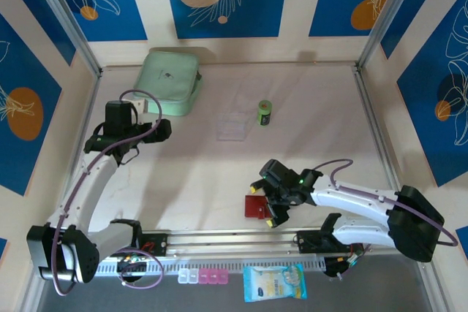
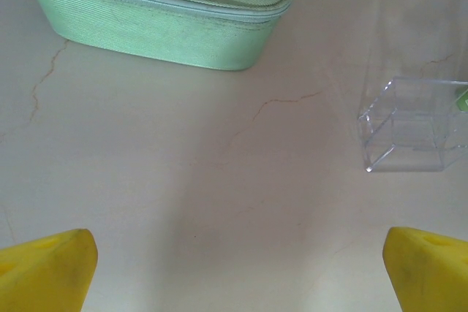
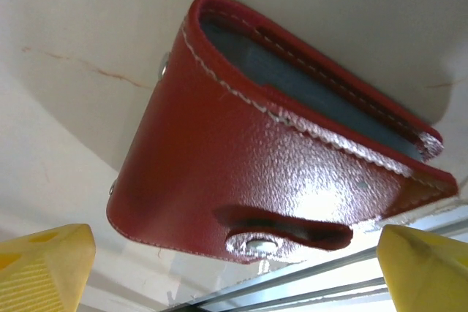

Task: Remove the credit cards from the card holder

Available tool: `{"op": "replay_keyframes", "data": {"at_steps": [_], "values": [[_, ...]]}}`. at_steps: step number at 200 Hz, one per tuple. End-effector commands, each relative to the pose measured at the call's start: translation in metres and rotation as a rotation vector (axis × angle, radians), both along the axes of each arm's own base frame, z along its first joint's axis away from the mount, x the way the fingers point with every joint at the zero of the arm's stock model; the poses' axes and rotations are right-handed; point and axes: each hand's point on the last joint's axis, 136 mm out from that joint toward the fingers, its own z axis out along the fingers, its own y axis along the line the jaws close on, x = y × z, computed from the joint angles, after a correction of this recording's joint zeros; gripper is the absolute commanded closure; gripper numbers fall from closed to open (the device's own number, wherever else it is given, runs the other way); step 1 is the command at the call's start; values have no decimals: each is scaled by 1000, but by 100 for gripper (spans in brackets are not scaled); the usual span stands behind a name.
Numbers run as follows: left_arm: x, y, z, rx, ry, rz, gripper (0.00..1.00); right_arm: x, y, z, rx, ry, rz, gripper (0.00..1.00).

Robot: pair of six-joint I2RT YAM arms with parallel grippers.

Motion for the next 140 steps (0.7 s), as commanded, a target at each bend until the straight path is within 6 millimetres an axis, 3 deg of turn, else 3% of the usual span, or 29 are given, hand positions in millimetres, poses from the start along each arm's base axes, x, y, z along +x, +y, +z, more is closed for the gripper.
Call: {"op": "replay_keyframes", "data": {"at_steps": [1, 77, 140], "values": [[-1, 5, 4, 9, -19, 10, 0, 0, 2, -2, 6, 173, -312, 1], [-1, 5, 5, 8, -22, 9, 0, 15, -7, -5, -47, 186, -290, 2], [-1, 6, 5, 15, -22, 14, 0, 32, 3, -7, -46, 207, -219, 8]]}}
